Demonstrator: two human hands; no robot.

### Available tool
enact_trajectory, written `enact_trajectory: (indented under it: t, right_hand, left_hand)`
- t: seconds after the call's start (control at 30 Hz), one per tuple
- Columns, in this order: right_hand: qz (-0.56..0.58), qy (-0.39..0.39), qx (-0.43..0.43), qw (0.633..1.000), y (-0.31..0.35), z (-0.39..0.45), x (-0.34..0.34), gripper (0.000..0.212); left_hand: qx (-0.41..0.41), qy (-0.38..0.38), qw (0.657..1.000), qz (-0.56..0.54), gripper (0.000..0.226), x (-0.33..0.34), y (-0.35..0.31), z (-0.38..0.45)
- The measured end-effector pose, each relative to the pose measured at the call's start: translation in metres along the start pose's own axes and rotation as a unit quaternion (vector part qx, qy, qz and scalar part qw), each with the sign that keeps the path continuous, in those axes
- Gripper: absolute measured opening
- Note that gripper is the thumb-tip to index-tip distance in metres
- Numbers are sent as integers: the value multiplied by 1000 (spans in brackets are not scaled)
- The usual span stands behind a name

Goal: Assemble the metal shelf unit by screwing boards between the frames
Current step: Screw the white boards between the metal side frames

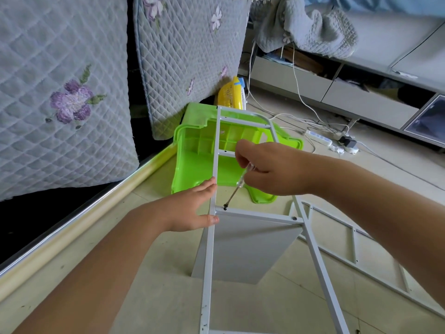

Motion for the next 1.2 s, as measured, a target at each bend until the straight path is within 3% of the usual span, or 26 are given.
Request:
enact_trajectory:
  t: [0.07, 0.23, 0.43, 0.53, 0.63, 0.73, 0.9, 1.03, 1.13, 1.2]
  right_hand:
    - [-13, 6, -4, 1000, 1, 0, -2, 2]
    - [-58, -30, -19, 998, -1, 3, -10, 20]
    - [-181, -4, 45, 982, -8, 4, -9, 38]
    - [-154, -17, 55, 986, -13, 1, -7, 40]
    - [-75, -17, 46, 996, -14, -3, -4, 22]
    - [-37, -7, 40, 998, -12, -6, -2, 21]
    - [-95, 2, 44, 994, -8, -6, -4, 23]
    - [-215, 7, 54, 975, 0, -1, -10, 44]
    - [-200, -17, 59, 978, 1, 3, -8, 45]
    - [-137, 1, 60, 989, -2, 4, -5, 33]
  left_hand:
    - [-1, 0, 1000, -9, 78, 0, 1, 0]
    - [-4, -5, 999, -32, 80, -2, 4, 0]
    - [-3, -13, 999, -39, 80, -3, 4, -1]
    - [1, -16, 999, -39, 81, -3, 4, 0]
    - [4, -17, 999, -41, 81, -2, 6, 0]
    - [5, -15, 999, -43, 81, -1, 6, 0]
    - [3, -15, 999, -39, 81, -2, 3, -2]
    - [9, -24, 999, -27, 80, -3, 5, 0]
    - [11, -29, 999, -31, 81, -4, 6, 1]
    - [13, -32, 999, -37, 81, -3, 8, 1]
Point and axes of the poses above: each hand's wrist, its own z-axis towards the middle knuckle, its own x-axis out of the palm, y = z × x, the point moved 6 cm from there along z, towards the middle knuckle, and after that the axes turned 5 degrees about z, right-handed, at the moved point
